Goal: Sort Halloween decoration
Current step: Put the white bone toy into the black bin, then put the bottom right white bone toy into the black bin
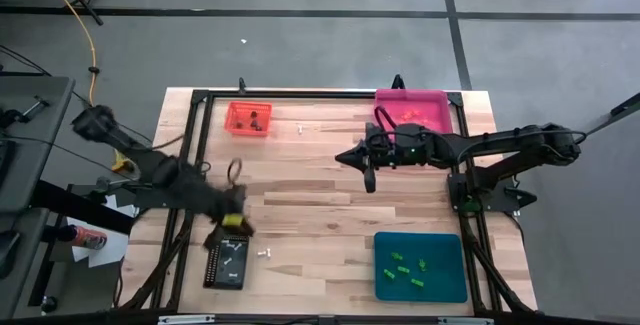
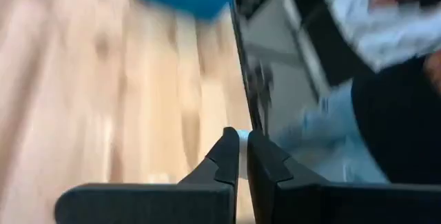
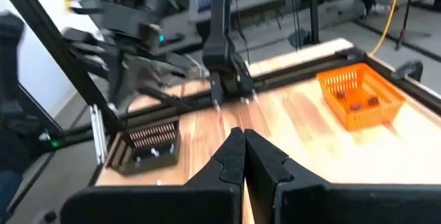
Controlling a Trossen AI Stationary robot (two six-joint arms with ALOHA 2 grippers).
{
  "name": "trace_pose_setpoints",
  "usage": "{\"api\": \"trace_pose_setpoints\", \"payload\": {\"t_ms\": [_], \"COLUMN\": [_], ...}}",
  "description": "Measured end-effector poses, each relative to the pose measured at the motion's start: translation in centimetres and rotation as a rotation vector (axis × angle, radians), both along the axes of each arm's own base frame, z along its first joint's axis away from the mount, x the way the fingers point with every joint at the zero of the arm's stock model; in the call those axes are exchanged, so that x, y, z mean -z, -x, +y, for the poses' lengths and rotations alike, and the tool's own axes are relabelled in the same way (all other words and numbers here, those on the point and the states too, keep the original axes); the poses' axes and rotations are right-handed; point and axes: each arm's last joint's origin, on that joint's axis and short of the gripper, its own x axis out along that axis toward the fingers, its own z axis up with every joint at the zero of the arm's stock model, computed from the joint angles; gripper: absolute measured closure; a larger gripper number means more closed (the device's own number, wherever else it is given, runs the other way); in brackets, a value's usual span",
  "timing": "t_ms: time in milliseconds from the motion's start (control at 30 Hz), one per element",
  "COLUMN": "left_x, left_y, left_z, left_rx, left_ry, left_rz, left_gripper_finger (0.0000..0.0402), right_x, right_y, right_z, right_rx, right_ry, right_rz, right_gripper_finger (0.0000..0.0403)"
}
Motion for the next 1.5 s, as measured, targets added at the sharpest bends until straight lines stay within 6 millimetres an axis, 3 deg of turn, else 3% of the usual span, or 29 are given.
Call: {"api": "trace_pose_setpoints", "payload": {"t_ms": [133,400,633,800,1067,1267,1500], "left_x": [0.9,6.0,10.0,11.7,11.5,10.3,8.0], "left_y": [2.1,4.5,4.3,3.9,3.8,4.1,5.1], "left_z": [-3.4,-8.0,-10.0,-10.4,-10.4,-9.9,-7.7], "left_rx": [0.07,0.111,0.132,0.157,0.163,0.157,0.134], "left_ry": [-0.068,-0.2,-0.363,-0.387,-0.381,-0.36,-0.365], "left_rz": [0.199,0.464,0.576,0.669,0.648,0.615,0.629], "left_gripper_finger": [0.0399,0.0399,0.0399,0.0399,0.0379,0.0309,0.0236], "right_x": [0.3,0.4,0.5,0.5,0.6,0.6,0.6], "right_y": [0.1,0.1,0.1,0.1,0.2,0.2,0.2], "right_z": [0.0,-0.3,-0.6,-1.1,-1.6,-1.6,-1.6], "right_rx": [-0.003,0.004,0.023,0.049,0.071,0.07,0.07], "right_ry": [0.014,0.028,0.018,-0.022,-0.043,-0.043,-0.043], "right_rz": [0.033,0.045,0.054,0.057,0.059,0.059,0.059], "right_gripper_finger": [0.0402,0.0402,0.0402,0.0402,0.0402,0.0402,0.0402]}}
